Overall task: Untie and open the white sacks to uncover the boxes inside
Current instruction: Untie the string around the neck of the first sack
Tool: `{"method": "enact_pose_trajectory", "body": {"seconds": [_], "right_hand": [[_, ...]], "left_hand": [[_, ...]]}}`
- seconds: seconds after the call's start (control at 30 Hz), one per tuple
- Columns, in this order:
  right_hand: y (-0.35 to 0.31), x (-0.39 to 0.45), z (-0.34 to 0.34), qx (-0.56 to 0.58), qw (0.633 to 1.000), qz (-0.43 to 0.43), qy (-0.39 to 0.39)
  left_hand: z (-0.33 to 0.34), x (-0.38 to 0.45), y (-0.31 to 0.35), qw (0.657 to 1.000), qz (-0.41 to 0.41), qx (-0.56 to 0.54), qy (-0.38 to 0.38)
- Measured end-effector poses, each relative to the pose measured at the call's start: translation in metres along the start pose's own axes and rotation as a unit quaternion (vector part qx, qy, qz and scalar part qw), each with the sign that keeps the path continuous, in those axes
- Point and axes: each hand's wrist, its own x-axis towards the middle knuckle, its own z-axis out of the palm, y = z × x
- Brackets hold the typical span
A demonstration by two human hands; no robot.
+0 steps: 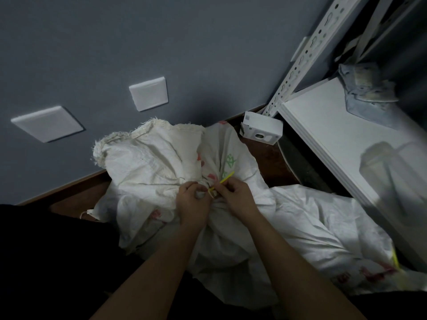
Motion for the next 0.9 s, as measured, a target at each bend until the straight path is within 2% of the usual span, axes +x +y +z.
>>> {"method": "enact_pose_trajectory", "body": {"seconds": [0.17, 0.2, 0.27, 0.33, 0.4, 0.47, 0.63, 0.73, 0.83, 0.9], "right_hand": [[-0.003, 0.008, -0.012, -0.012, 0.998, -0.014, -0.065], [-0.008, 0.009, -0.014, 0.031, 0.998, -0.001, -0.062], [-0.019, 0.01, -0.019, 0.12, 0.992, 0.035, -0.002], [-0.025, 0.006, -0.024, 0.06, 0.995, -0.028, 0.07], [-0.028, -0.002, -0.026, -0.061, 0.987, -0.145, 0.041], [-0.03, -0.009, -0.021, -0.13, 0.975, -0.182, -0.012], [-0.029, -0.029, -0.015, -0.1, 0.979, -0.159, 0.076], [-0.023, -0.036, -0.005, -0.117, 0.986, -0.104, 0.059], [-0.023, -0.03, 0.004, -0.021, 0.998, -0.027, 0.051], [-0.021, -0.023, 0.008, -0.041, 0.997, -0.032, 0.054]], "left_hand": [[0.002, 0.002, -0.009, 1.0, 0.001, 0.017, -0.007], [0.002, 0.002, -0.01, 1.0, 0.005, 0.013, -0.006], [0.001, 0.003, -0.012, 1.0, 0.001, 0.0, -0.014], [0.0, 0.004, -0.014, 1.0, -0.012, -0.006, -0.02], [-0.001, 0.006, -0.018, 1.0, -0.012, -0.005, -0.026], [-0.004, 0.008, -0.022, 0.999, 0.013, -0.007, -0.046], [-0.014, 0.008, -0.016, 0.998, 0.001, -0.027, -0.062], [-0.018, 0.007, -0.012, 0.997, 0.006, -0.027, -0.074], [-0.023, 0.004, -0.009, 0.997, 0.008, -0.017, -0.079], [-0.027, 0.0, -0.009, 0.996, 0.032, -0.017, -0.086]]}}
